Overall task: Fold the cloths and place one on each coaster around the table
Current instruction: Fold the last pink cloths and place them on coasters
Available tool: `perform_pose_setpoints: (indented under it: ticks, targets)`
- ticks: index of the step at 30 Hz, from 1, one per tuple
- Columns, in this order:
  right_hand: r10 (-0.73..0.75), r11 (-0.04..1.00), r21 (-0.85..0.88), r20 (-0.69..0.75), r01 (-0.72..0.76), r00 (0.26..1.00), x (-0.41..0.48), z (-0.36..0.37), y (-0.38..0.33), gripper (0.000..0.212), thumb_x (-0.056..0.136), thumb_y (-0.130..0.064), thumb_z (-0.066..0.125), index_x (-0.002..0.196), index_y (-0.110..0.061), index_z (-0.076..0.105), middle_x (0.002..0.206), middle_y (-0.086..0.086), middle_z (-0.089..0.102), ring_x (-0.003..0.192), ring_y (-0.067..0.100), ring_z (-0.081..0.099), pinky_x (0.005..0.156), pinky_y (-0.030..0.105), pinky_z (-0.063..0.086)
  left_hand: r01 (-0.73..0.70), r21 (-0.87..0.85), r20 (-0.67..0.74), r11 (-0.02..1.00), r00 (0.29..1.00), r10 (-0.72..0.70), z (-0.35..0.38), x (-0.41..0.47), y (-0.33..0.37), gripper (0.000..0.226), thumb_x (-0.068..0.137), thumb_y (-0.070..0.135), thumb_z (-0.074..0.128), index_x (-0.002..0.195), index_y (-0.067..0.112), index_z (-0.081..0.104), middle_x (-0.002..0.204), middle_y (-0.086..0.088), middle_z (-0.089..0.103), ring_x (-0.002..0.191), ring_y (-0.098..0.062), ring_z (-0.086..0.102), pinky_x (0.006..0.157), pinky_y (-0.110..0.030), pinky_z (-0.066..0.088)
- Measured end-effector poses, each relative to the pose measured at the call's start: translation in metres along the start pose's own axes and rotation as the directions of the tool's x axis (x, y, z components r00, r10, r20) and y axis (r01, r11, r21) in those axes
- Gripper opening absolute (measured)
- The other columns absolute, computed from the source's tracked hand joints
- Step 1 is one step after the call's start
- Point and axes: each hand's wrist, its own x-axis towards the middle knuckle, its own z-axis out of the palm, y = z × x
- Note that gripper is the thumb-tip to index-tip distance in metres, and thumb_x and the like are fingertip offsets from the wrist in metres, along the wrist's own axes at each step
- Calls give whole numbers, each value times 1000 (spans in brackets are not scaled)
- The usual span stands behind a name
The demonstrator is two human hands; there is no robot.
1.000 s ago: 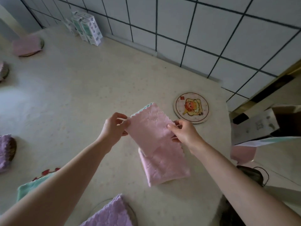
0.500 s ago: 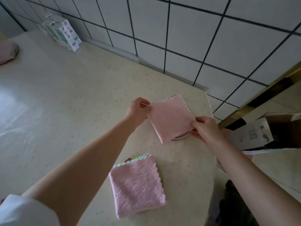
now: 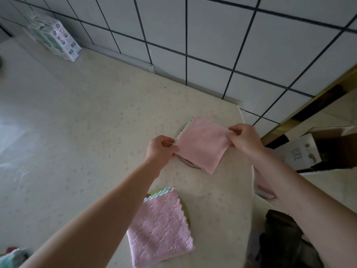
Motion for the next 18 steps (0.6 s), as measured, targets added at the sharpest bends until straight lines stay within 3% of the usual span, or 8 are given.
perform_pose_setpoints:
  ticks: [7, 13, 18]
  targets:
    - [-22, 995, -95, 53, 27, 998, 13, -1, -6, 22, 85, -15, 66, 105, -9, 68, 99, 8, 68, 91, 25, 65, 88, 39, 54, 40, -83, -54, 996, 998, -44, 3, -12, -8, 15, 77, 3, 72, 87, 13, 67, 81, -3, 67, 78, -21, 66, 78, -33, 59]
    - [-35, 999, 13, 64, 34, 997, 15, 0, -6, 13, 84, -11, 66, 97, -14, 67, 84, 0, 64, 82, 24, 67, 82, 42, 57, -33, -61, -79, 998, 996, 28, 2, -21, -8, 14, 77, 4, 70, 82, 17, 66, 78, 2, 64, 74, -19, 65, 79, -39, 59]
    - [-30, 1000, 1, 55, 30, 998, 18, 4, -4, 6, 83, -15, 68, 87, -19, 66, 89, 4, 67, 85, 24, 66, 82, 43, 56, -10, -48, -108, 999, 994, 5, -1, -21, -11, 15, 77, 5, 71, 86, 16, 65, 83, 0, 64, 80, -22, 65, 74, -31, 58]
